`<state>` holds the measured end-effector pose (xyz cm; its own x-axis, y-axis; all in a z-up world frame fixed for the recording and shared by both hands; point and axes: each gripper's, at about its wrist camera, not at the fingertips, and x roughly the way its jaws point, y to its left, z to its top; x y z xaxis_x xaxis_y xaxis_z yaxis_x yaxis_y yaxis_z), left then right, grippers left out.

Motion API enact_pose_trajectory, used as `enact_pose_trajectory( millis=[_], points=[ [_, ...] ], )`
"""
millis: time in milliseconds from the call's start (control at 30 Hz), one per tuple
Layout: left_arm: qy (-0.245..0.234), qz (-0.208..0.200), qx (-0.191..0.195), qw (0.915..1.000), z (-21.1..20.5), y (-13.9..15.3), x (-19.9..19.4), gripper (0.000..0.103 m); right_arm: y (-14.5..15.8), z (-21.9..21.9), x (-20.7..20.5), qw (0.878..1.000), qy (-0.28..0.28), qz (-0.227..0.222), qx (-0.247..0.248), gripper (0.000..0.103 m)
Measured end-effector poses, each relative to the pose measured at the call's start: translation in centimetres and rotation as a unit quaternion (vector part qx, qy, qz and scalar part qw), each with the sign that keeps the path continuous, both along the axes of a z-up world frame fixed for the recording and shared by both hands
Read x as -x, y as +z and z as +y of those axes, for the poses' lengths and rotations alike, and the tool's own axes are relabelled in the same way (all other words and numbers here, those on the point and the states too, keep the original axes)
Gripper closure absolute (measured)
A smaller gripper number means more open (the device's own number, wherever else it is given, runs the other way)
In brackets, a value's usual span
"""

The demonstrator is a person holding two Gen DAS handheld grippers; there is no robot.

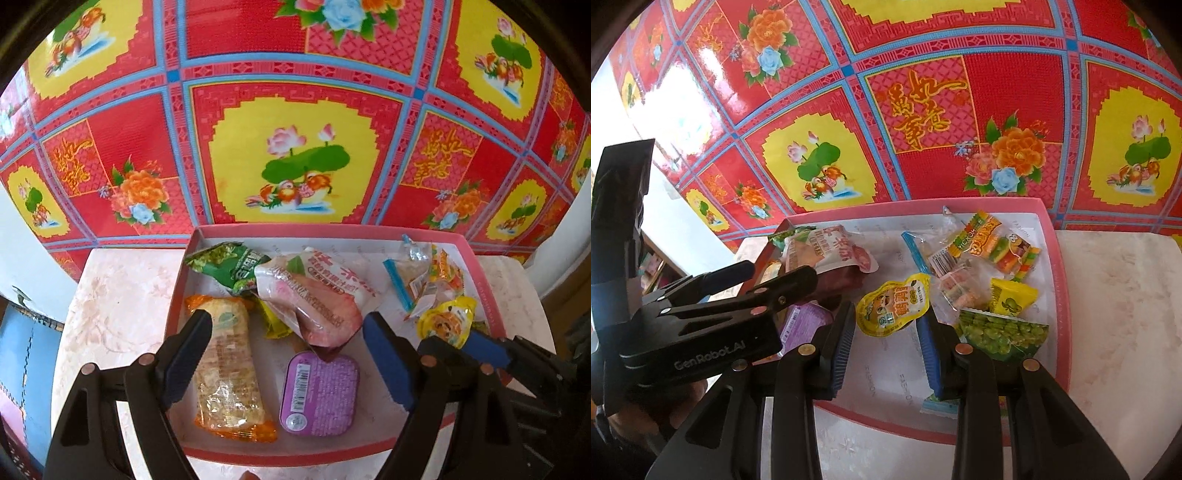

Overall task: Organize snacks
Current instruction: 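Open both tools to release the pouch and jelly cup in the box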

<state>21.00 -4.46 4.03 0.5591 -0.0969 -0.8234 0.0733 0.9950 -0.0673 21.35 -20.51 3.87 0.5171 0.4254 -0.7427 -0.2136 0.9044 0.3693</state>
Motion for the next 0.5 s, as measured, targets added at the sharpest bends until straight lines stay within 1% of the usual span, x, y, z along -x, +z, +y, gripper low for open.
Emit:
enact_pose_trajectory(
  millis=[67, 300, 500],
  points=[
    [0.002, 0.001, 0.001, 1.0000, 0.3, 0.5, -0.1, 0.016, -0.2, 0.0, -0.2, 1.000, -0.002, 0.003, -0.002, 0.068],
    [0.011, 0.004, 0.007, 0.9999, 1.6, -0.1, -0.3, 0.016, -0.9, 0.2, -0.7, 1.000, -0.006, 0.012, -0.009, 0.068],
    [0.012, 0.005, 0.008, 0.9999, 2.1, -0.4, -0.7, 0.016, -1.4, 0.1, -1.0, 1.000, -0.019, 0.018, 0.000, 0.067]
  ],
)
